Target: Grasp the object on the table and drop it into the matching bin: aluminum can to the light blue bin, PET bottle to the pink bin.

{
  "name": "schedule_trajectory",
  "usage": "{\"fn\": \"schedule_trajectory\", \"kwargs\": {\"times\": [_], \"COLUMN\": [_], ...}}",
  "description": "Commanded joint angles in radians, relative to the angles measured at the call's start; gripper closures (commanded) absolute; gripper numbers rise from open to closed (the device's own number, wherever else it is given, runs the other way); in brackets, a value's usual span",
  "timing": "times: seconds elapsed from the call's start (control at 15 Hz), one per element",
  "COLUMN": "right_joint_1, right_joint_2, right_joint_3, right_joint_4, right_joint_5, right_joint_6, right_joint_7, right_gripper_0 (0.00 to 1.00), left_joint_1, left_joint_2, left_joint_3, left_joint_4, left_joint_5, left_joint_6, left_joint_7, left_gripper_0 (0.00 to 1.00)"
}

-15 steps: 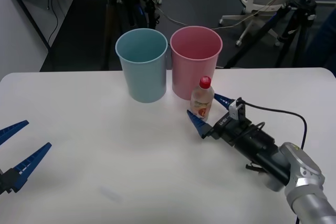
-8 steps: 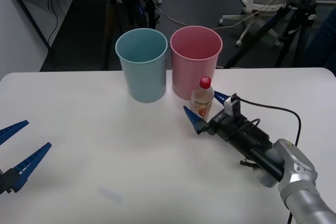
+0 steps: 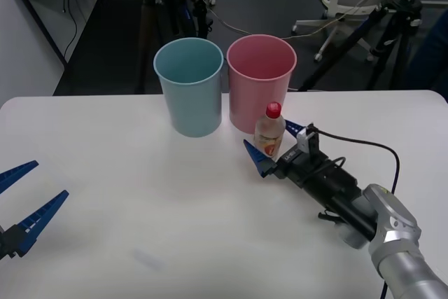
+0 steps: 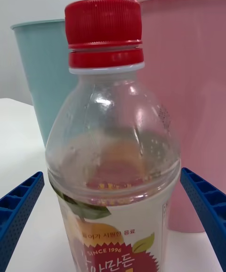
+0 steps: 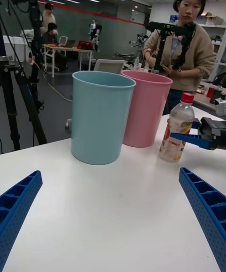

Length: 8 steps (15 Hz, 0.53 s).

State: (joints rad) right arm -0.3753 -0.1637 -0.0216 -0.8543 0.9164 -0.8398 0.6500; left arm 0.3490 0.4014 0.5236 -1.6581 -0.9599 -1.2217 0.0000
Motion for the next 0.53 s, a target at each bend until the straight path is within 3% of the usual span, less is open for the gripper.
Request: {"fn": "schedule_trajectory", "kwargs": {"times": [0.07,0.53], "right_joint_1": [-0.004,-0.013], "right_joint_2": [0.004,0.004], "right_joint_3": [0.000,0.003], "right_joint_4": [0.000,0.000], "right_joint_5": [-0.004,-0.004], "right_joint_6": [0.013,0.034], "right_joint_7": [0.005,0.019], "right_gripper_0": [0.00,0.00], "left_joint_1": [0.000,0.000], "left_joint_2": [0.000,0.000], "left_joint_3": [0.000,0.000], "left_joint_4": [0.000,0.000], "left_joint_5": [0.000,0.000], "left_joint_6": [0.000,0.000], "left_joint_7": [0.000,0.000], "left_gripper_0": [0.00,0.00]}}
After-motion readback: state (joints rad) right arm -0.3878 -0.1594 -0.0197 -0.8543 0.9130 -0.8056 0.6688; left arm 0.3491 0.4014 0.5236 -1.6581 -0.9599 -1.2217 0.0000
